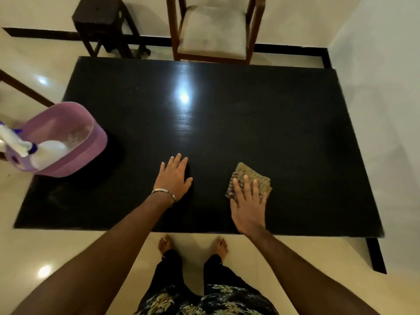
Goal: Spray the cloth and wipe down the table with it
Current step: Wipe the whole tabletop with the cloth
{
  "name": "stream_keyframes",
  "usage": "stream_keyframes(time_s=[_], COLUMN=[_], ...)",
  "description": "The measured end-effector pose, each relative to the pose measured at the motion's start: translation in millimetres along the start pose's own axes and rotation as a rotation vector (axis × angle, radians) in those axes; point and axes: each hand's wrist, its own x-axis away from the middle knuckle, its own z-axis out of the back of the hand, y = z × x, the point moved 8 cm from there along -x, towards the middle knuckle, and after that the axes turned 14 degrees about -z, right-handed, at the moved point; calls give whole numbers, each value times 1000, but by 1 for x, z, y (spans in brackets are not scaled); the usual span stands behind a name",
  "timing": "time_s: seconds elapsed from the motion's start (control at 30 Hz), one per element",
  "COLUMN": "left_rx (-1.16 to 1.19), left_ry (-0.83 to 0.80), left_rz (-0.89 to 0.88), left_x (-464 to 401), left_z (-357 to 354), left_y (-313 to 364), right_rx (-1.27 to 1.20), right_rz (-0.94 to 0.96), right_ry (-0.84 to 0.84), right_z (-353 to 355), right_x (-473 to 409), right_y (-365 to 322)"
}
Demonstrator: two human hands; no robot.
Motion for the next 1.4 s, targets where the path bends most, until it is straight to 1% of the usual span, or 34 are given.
stream_keyframes(time_s=[0.23, 0.33, 0.4, 0.5, 0.6, 0.67, 0.77, 0.83, 0.93, 1.0, 1.07, 1.13, 1.17, 1.2, 1.3, 1.4], left_rx=[35, 35, 28, 16, 28, 46, 3, -21, -9, -4, -13, -6, 9, 20, 21, 18], left_ry=[62, 85, 87, 66, 59, 58, 54, 32, 18, 15, 15, 27, 32, 41, 74, 88], left_rz=[86, 119, 140, 146, 113, 84, 32, -26, -95, -119, -131, -120, -105, -90, -49, -12], left_x=[59, 77, 86, 92, 88, 81, 64, 50, 33, 23, 15, 9, 6, 5, 4, 12], left_z=[23, 36, 43, 49, 52, 52, 51, 48, 44, 43, 44, 48, 50, 53, 62, 66], left_y=[-91, -129, -151, -177, -187, -184, -170, -153, -124, -108, -99, -96, -97, -99, -106, -116], right_rx=[56, 127, 221, 335, 271, 188, 115, 82, -31, -94, -127, -137, -120, -82, 45, 121], right_rz=[334, 480, 591, 698, 716, 643, 413, 187, -175, -361, -477, -533, -504, -423, -33, 337], right_ry=[-106, -158, -186, -150, -121, -115, -101, -51, 17, 33, 30, 37, 45, 47, 32, -1], right_z=[-40, -63, -81, -94, -92, -86, -69, -54, -29, -14, -3, -3, -6, -13, -41, -61], right_x=[47, 72, 93, 108, 104, 100, 82, 66, 50, 39, 27, 20, 20, 23, 47, 74], right_y=[-193, -273, -318, -354, -345, -311, -221, -138, -11, 53, 82, 78, 66, 45, -46, -147])
